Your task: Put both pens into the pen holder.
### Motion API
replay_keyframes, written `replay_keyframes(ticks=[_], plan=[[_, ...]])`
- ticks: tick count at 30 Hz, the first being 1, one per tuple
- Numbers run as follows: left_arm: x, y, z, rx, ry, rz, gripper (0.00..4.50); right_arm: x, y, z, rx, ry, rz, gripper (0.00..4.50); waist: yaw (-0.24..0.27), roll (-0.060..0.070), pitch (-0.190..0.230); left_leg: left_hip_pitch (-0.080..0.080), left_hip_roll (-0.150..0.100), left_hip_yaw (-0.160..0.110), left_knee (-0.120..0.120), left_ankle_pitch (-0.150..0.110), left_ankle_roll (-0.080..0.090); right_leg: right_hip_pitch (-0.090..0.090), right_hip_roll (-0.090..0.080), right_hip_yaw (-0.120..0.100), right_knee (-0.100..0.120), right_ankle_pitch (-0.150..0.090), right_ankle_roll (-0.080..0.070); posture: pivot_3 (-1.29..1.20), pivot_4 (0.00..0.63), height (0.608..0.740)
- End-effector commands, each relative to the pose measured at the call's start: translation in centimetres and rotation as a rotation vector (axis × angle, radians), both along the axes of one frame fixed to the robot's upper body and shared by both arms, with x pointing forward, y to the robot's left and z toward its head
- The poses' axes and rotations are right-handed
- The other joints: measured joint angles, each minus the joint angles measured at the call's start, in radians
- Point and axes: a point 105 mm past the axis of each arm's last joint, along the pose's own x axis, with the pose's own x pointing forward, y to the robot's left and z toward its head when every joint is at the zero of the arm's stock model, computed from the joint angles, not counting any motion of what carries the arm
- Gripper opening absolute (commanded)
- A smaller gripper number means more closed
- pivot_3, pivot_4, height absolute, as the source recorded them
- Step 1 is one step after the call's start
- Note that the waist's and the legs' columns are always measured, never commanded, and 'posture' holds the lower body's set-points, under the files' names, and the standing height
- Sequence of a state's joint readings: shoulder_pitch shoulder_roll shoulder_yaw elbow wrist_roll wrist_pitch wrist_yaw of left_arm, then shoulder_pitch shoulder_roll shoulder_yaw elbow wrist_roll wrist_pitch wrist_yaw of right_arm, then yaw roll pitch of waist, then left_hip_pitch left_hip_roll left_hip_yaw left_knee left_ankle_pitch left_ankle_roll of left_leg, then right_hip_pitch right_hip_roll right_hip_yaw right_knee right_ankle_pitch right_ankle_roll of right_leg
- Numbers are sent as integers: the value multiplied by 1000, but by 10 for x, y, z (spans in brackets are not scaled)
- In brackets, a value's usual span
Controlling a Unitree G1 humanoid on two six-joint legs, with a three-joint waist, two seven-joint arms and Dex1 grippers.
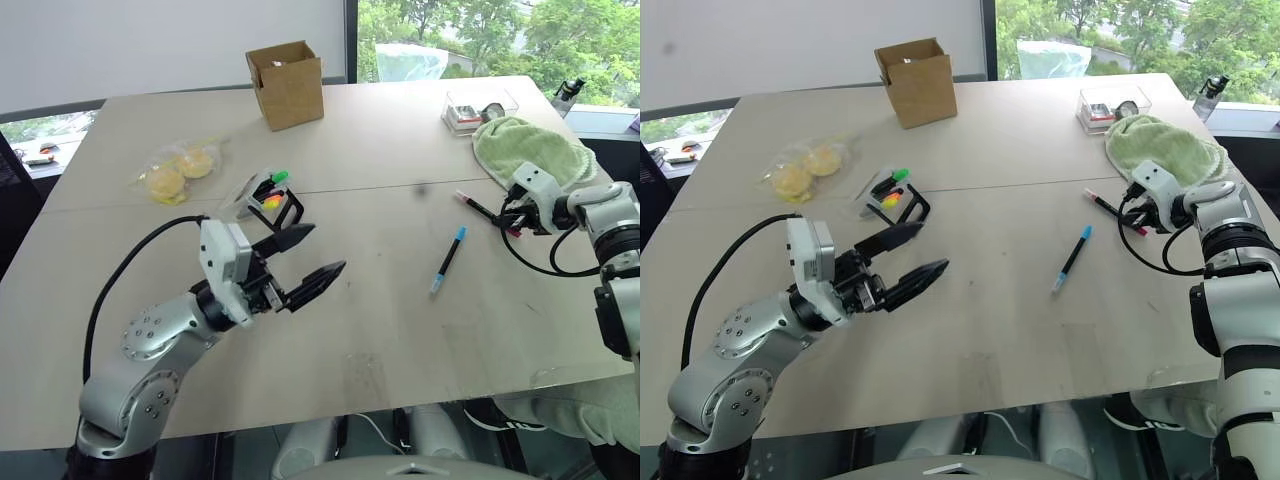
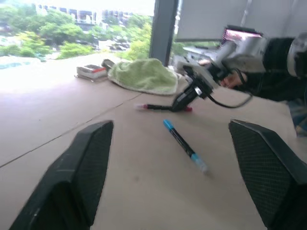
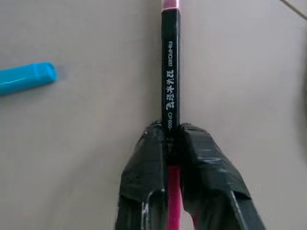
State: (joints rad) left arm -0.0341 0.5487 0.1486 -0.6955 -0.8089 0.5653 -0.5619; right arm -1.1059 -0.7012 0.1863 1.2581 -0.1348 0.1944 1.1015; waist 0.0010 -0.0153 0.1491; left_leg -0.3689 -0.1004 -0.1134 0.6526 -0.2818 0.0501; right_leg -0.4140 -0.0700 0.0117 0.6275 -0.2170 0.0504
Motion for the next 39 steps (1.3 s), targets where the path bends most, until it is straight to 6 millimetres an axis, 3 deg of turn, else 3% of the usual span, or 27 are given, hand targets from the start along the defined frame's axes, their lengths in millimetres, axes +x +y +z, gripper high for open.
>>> replay_keyframes(ticks=[1, 5, 8, 10, 12, 18, 21, 25, 28, 31, 32, 36, 39], plan=[[5, -10, 8, -104, 111, -38, 3972, -7, -3, 18, 158, 11, -7, 37, -1, 0, 0, 0, 0, 0, 0, 0, 0, 0, 0, 0, 0, 0, 0, 0, 150, 740], [17, -22, 16, -243, 243, -107, 3972, -18, 19, 48, 427, 14, 33, 37, -8, 0, 0, -1, 0, 0, 0, 0, 0, -1, 0, 1, 0, 0, 0, 0, 150, 740], [34, -35, 15, -331, 354, -134, 3972, -58, 72, 83, 637, -14, 177, 37, -9, 1, 0, -2, 0, -3, 1, 0, 0, -1, 0, -1, 0, 0, 0, 0, 150, 740], [43, -46, 22, -413, 398, -180, 3972, -93, 107, 89, 674, -39, 283, 37, -5, 2, -1, -4, 0, -6, 2, 0, 0, -2, 0, -3, 0, 0, 0, 0, 150, 740], [50, -51, 30, -485, 438, -208, 3972, -112, 127, 93, 701, -63, 324, 37, -9, 2, -1, -6, 0, -10, 6, -1, -2, -3, 2, -5, 1, 0, 0, 0, 150, 740], [56, -64, 38, -493, 482, -295, 3972, -136, 167, 104, 792, -104, 380, 37, 6, 1, -2, -10, -3, -12, 17, -2, -3, -6, 1, -4, 8, 1, 2, 0, 150, 740], [59, -65, 40, -494, 485, -302, 3260, -141, 177, 104, 812, -107, 396, 0, 14, 1, -2, -9, -3, -11, 17, -2, -3, -6, 1, -3, 10, 1, 2, 0, 150, 740], [59, -64, 44, -503, 479, -323, 1260, -143, 182, 102, 816, -103, 396, 0, 13, 0, -2, -10, -3, -10, 17, -2, -3, -7, 1, -3, 10, 1, 2, 0, 150, 740], [59, -64, 45, -499, 469, -327, 58, -147, 183, 101, 814, -104, 413, 0, 11, 0, -2, -10, -3, -9, 16, -2, -3, -9, 1, -2, 10, 1, 2, 0, 150, 740], [59, -61, 49, -497, 446, -324, 58, -139, 180, 108, 799, -231, 384, 0, 11, 0, -2, -10, -3, -9, 16, -2, -3, -9, 1, -2, 10, 1, 2, 0, 150, 740], [59, -59, 51, -490, 429, -311, 0, -140, 180, 109, 802, -243, 393, 940, 11, 0, -2, -10, -3, -9, 15, -2, -3, -9, 1, -2, 10, 1, 2, 0, 150, 740], [65, -49, 59, -390, 282, -211, 0, -140, 175, 99, 706, -277, 400, 2869, 12, 0, -2, -10, -3, -8, 16, -2, -3, -9, 1, -1, 11, 1, 2, 0, 150, 740], [66, -40, 69, -151, 11, -83, 0, -140, 162, 103, 639, -368, 388, 4243, 12, -1, -1, -10, -3, -8, 16, -2, -3, -9, 1, -1, 10, 1, 2, 0, 150, 740]])
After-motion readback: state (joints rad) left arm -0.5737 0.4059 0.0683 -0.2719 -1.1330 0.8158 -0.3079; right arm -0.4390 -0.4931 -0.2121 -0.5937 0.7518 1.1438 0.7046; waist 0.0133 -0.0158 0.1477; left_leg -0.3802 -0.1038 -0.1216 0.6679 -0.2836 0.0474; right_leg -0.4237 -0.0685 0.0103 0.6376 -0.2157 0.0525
